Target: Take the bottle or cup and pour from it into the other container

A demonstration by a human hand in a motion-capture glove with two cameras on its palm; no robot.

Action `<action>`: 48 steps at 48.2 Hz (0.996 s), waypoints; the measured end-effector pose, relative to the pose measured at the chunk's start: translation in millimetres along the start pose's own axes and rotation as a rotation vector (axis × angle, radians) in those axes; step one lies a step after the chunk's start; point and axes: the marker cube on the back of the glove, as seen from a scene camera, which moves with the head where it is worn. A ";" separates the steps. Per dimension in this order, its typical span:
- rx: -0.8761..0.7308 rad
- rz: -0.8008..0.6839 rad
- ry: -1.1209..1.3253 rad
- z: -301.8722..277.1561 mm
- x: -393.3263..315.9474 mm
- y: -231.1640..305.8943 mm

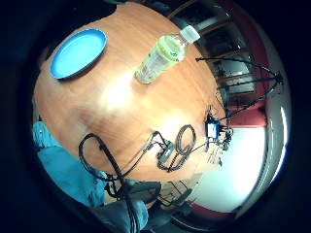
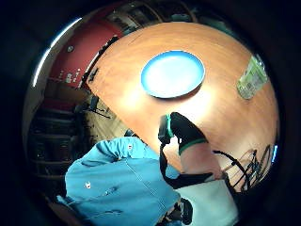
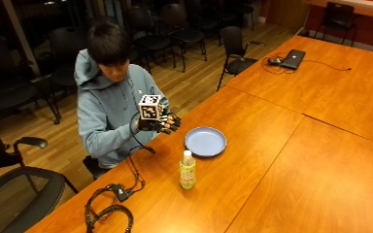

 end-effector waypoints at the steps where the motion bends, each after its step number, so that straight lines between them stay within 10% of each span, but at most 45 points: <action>1: 0.001 0.000 0.002 -0.7 1.2 0.2; 48: 0.173 0.282 -0.175 -43.7 253.0 67.4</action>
